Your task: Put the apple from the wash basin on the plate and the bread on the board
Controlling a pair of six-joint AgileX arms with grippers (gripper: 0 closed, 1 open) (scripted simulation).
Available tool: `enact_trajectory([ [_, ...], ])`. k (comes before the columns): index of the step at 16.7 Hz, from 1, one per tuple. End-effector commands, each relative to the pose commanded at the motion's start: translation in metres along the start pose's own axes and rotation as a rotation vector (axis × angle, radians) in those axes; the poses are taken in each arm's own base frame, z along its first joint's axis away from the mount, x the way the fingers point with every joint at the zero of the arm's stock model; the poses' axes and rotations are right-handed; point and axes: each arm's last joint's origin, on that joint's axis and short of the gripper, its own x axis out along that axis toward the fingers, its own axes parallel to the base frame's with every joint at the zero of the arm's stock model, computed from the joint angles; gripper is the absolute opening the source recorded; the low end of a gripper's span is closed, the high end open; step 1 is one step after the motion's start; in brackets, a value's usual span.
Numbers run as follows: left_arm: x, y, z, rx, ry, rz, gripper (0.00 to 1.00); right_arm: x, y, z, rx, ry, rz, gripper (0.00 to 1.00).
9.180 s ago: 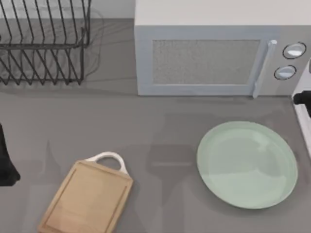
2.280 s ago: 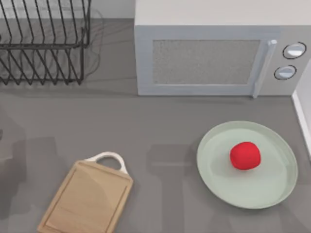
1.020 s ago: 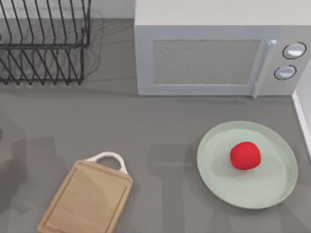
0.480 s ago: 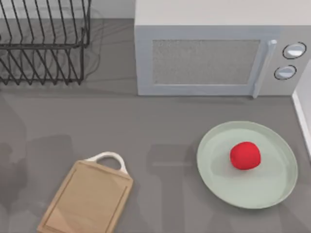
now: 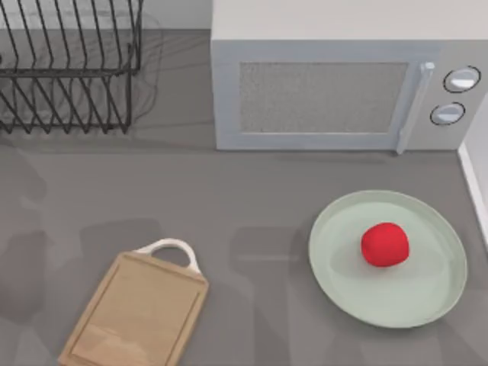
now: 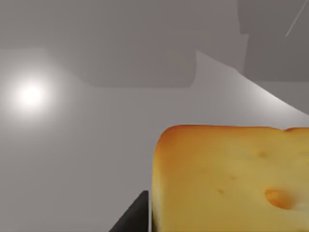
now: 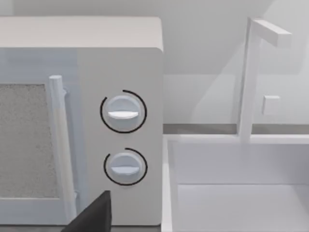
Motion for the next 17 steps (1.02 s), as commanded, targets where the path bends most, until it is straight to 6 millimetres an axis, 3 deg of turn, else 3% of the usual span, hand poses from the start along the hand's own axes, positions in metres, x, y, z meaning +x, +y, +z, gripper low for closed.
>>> enact_trajectory([
  [8,0.002,-0.002,0.01,-0.099,0.009,0.011,0.0,0.0,0.0,0.0,0.0,0.0,0.0,1.0],
  [17,0.007,-0.023,0.067,-0.633,0.007,0.075,0.0,0.0,0.0,0.0,0.0,0.0,0.0,1.0],
])
